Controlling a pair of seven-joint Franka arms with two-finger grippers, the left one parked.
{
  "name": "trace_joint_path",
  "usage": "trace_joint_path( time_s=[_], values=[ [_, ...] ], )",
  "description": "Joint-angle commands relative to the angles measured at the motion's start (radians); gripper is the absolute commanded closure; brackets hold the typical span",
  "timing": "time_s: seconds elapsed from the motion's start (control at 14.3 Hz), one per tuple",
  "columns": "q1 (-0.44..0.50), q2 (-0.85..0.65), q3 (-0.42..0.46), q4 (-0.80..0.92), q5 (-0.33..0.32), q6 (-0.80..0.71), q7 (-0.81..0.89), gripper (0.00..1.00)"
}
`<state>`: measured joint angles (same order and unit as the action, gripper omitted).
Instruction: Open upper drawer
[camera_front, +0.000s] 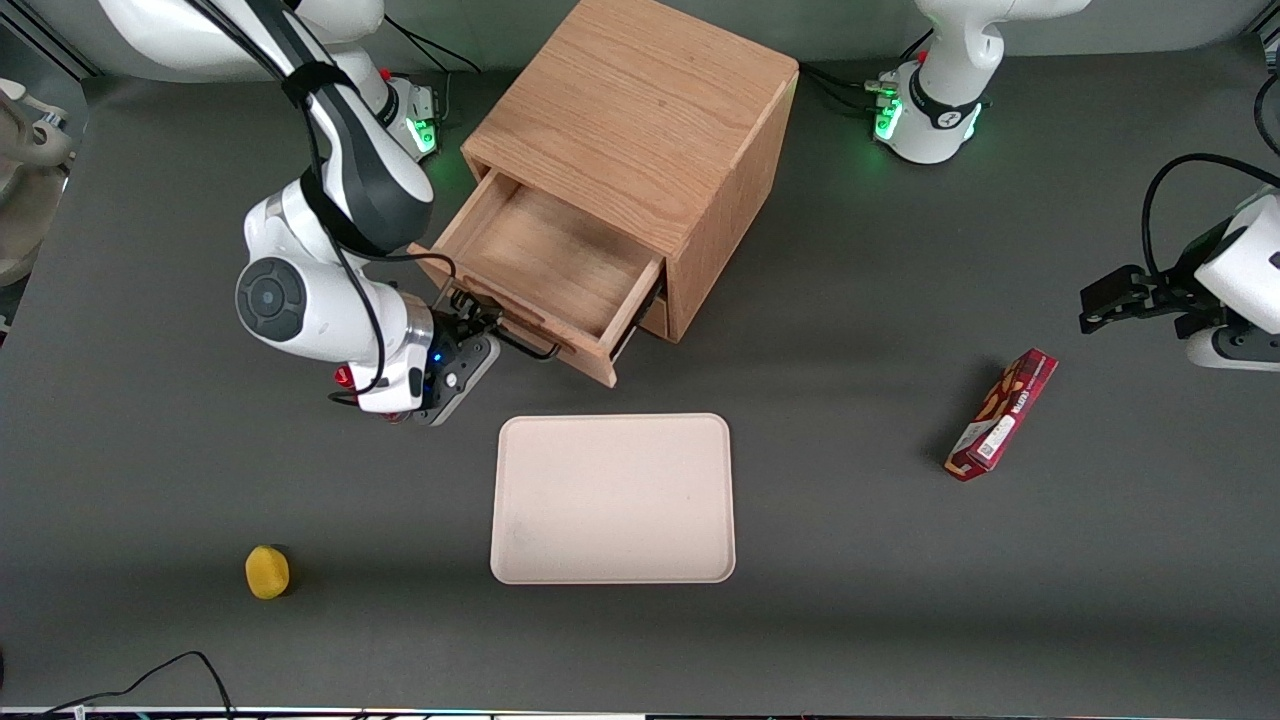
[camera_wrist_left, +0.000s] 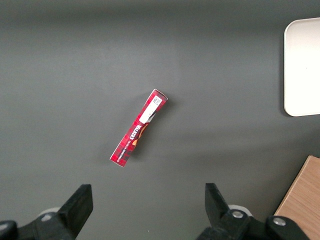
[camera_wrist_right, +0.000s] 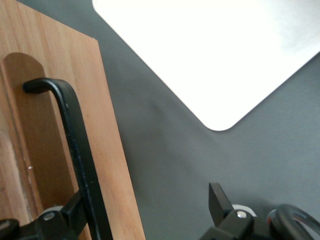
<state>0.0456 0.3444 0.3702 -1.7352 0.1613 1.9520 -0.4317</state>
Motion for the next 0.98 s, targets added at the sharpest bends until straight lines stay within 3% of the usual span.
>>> trace_joint_path(
  time_s=[0.0,0.14,0.91],
  values=[
    [0.008,0.065,-0.017,0.095,-0.028,-0.034,-0.018,0.00],
    [0.008,0.088,-0.025,0.134,-0.061,-0.048,-0.019,0.00],
    [0.010,0.110,-0.065,0.192,-0.074,-0.090,-0.062,0.00]
  ],
)
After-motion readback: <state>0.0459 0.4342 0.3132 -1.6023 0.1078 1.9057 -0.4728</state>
